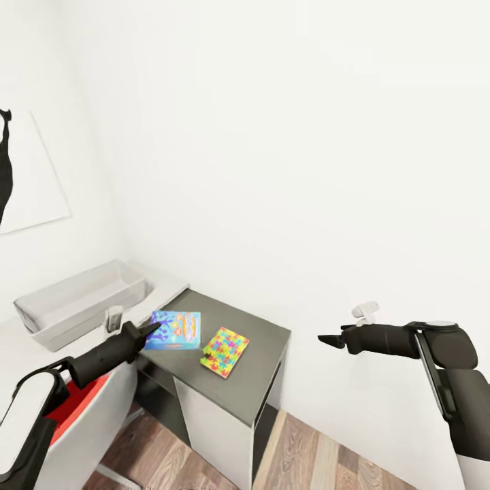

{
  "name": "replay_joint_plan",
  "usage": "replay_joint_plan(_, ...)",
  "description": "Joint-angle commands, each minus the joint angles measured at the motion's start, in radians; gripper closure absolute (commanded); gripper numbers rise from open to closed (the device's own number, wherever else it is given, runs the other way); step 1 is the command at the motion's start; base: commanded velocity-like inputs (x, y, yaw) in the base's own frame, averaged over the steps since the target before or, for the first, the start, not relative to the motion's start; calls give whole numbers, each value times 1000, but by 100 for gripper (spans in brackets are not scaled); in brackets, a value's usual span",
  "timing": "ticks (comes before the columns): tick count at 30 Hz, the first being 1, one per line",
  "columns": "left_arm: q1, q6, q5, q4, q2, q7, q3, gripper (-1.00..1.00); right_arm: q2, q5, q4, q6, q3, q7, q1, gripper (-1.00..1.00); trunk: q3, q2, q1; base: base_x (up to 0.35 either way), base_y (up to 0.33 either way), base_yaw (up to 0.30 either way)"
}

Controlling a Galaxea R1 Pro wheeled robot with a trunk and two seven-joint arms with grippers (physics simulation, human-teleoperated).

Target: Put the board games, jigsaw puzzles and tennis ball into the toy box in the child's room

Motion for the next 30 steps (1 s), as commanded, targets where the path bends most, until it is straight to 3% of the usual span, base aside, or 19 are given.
replay_joint_plan(1,-2,4,16,0,1,10,3,100,0,9,-1,6,-1,11,-1,-100,-2,-2,1,80,52,260)
replay_joint_plan(12,-4,8,19,-3,5,6,12,100,0,12,-1,6,-1,9,0,-100,-3,-2,1,183,267,254)
replay_joint_plan(20,-9,10,21,-7,5,4,13,100,-2,12,-1,6,-1,12,-1,-100,-3,-2,1,89,329,46)
replay_joint_plan(27,-55,1,32,2,-20,23,0,100,-2,10,-1,6,-2,13,-3,-100,-3,-2,1,3,151,237)
replay_joint_plan(30,-107,5,37,4,-37,88,-10,100,-1,10,-1,6,-2,13,-4,-100,-3,-2,1,0,16,288)
